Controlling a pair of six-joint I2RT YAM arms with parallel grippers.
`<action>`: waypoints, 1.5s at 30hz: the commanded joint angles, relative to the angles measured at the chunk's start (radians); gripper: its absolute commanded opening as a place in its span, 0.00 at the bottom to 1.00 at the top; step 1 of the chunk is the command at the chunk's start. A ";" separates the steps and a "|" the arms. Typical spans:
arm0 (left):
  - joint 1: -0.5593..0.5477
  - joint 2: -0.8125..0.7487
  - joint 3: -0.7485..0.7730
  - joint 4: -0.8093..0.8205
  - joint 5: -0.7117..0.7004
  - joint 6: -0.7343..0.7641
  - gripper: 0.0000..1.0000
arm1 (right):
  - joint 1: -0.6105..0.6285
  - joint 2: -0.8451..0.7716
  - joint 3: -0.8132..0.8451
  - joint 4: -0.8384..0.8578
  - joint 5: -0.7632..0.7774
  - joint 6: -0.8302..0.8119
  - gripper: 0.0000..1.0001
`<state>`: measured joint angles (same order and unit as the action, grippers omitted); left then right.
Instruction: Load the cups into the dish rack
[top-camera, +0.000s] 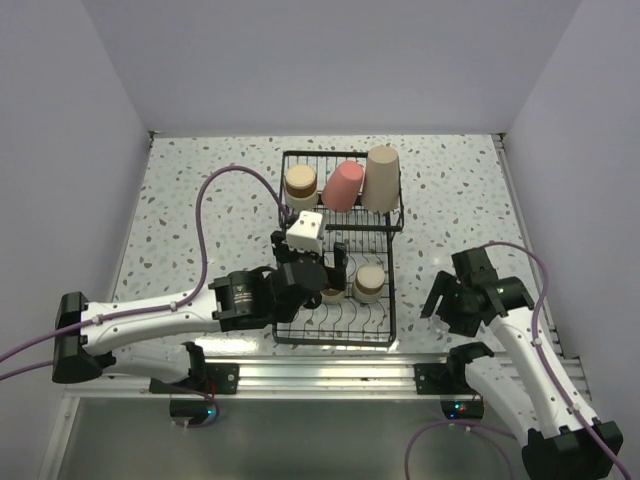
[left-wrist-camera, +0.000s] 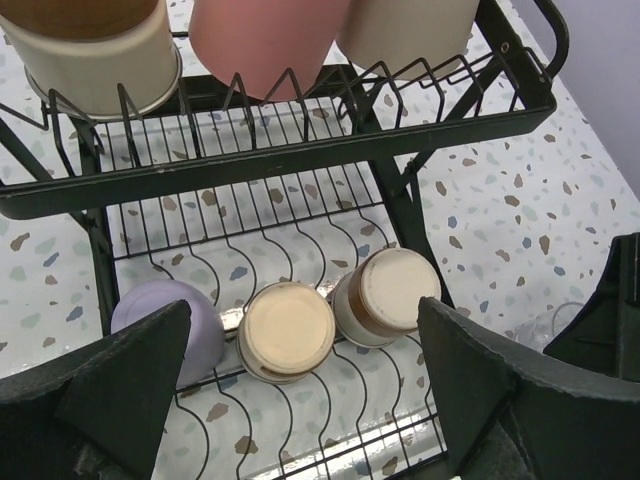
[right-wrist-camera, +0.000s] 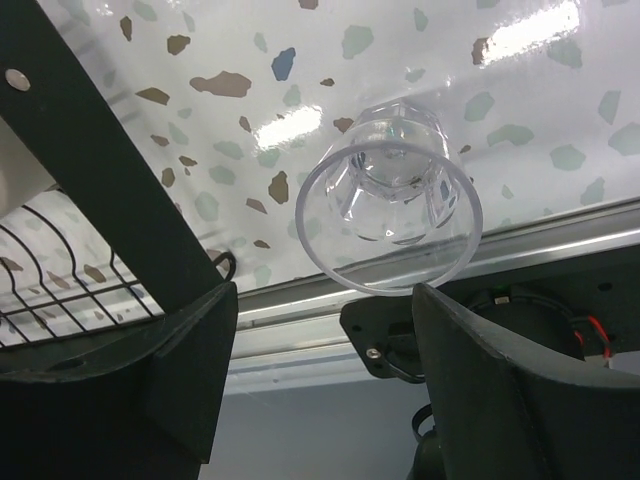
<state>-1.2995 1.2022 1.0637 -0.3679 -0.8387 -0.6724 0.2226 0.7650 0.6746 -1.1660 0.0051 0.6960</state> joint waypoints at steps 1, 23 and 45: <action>-0.007 -0.033 -0.011 -0.035 -0.045 -0.050 0.98 | 0.004 0.025 -0.023 0.149 -0.017 0.034 0.73; -0.007 0.006 -0.001 -0.002 -0.037 -0.041 0.98 | 0.004 0.128 0.010 0.207 0.026 0.042 0.70; -0.009 -0.038 -0.021 -0.074 -0.039 -0.108 0.97 | 0.063 0.255 -0.027 0.272 0.082 0.063 0.17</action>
<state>-1.3041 1.2030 1.0489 -0.4278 -0.8448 -0.7380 0.2752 1.0264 0.6483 -0.9188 0.0593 0.7444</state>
